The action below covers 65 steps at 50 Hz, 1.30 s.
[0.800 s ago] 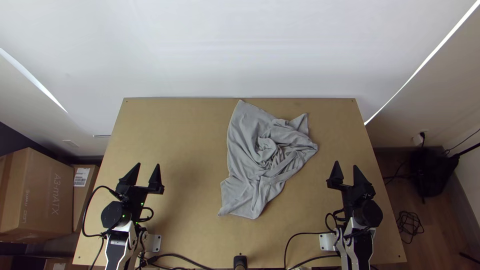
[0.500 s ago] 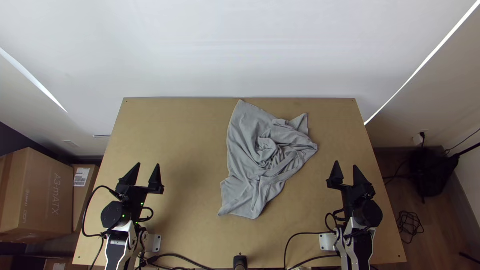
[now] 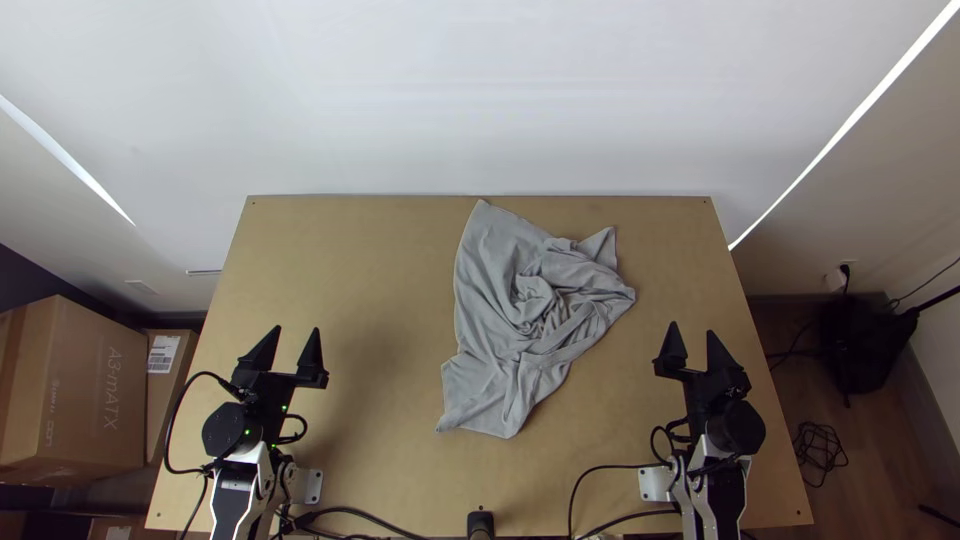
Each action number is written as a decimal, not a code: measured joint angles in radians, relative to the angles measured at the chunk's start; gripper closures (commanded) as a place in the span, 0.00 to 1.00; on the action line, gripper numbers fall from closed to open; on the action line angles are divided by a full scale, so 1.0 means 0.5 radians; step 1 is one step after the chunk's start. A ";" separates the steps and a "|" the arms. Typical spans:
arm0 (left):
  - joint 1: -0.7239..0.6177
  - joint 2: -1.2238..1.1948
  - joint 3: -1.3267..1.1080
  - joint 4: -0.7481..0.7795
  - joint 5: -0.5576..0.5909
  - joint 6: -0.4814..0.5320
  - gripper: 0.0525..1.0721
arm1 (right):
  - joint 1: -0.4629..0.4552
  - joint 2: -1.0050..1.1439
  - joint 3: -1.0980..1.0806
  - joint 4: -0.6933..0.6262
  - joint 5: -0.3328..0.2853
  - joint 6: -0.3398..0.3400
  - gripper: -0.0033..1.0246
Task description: Fold the t-shirt
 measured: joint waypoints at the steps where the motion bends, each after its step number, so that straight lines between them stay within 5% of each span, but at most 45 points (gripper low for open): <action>1: 0.000 0.000 0.000 0.000 0.000 0.001 0.05 | 0.000 0.000 0.000 0.000 0.000 -0.001 0.04; 29: -0.010 0.000 0.000 0.000 -0.001 0.000 0.05 | 0.057 0.000 0.000 -0.002 0.005 -0.009 0.04; 45: -0.085 0.000 0.000 0.002 0.000 0.008 0.05 | 0.072 0.000 0.008 -0.025 0.050 -0.314 0.04; 65: 0.064 0.050 0.243 0.077 0.009 0.072 0.05 | 0.246 0.025 0.488 -0.109 0.023 -0.480 0.04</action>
